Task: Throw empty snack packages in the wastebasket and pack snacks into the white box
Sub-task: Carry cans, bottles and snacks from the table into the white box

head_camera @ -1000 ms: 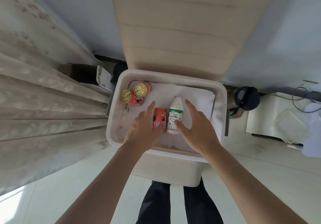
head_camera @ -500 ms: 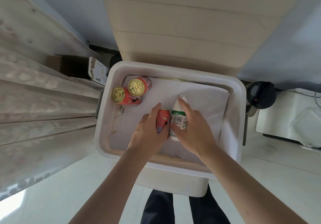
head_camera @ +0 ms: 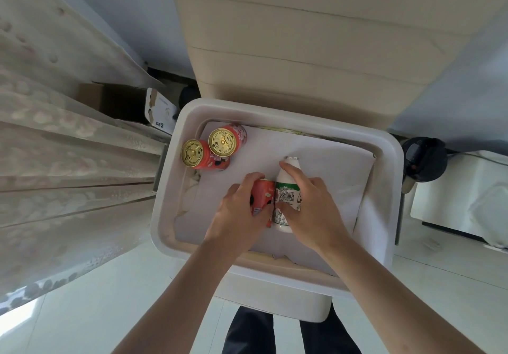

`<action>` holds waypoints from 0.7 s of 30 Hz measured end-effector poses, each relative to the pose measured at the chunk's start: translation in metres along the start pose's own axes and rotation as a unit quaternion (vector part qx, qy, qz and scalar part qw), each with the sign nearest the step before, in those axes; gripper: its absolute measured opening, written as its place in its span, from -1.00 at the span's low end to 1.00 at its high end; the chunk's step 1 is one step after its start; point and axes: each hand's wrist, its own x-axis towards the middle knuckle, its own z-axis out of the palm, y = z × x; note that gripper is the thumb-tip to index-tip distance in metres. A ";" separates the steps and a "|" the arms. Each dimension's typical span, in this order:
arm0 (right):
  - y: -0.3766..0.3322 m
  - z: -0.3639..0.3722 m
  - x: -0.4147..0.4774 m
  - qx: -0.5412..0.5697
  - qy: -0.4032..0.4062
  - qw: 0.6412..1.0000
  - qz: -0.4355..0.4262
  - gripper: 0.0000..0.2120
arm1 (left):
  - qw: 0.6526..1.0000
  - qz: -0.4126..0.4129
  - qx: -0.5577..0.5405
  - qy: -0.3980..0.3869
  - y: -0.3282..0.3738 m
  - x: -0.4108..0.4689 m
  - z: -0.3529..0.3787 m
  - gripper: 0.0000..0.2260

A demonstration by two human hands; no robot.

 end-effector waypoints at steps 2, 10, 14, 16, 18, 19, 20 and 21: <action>0.000 0.000 -0.001 0.002 0.008 1.000 -0.003 -0.32 | 1.000 0.000 -0.005 0.002 0.000 -0.002 -0.001 -0.55; -0.009 -0.026 -0.017 0.034 0.057 0.997 -0.048 -0.31 | 0.999 0.021 -0.012 0.037 0.019 -0.019 -0.017 -0.58; -0.031 -0.062 -0.039 0.045 0.095 0.990 -0.094 -0.31 | 0.995 0.065 -0.012 0.071 0.056 -0.041 -0.041 -0.55; -0.046 -0.086 -0.056 0.064 0.116 0.985 -0.112 -0.30 | 0.993 0.082 -0.014 0.084 0.081 -0.055 -0.057 -0.53; -0.062 -0.113 -0.078 0.077 0.142 0.979 -0.128 -0.30 | 0.990 0.102 -0.031 0.092 0.109 -0.073 -0.074 -0.52; -0.069 -0.127 -0.091 0.075 0.159 0.975 -0.139 -0.30 | 0.988 0.117 -0.038 0.094 0.123 -0.082 -0.082 -0.52; -0.077 -0.140 -0.103 0.069 0.178 0.970 -0.149 -0.30 | 0.985 0.136 -0.040 0.095 0.137 -0.092 -0.090 -0.52; -0.083 -0.153 -0.116 0.064 0.195 0.966 -0.155 -0.30 | 0.983 0.154 -0.036 0.095 0.150 -0.101 -0.098 -0.52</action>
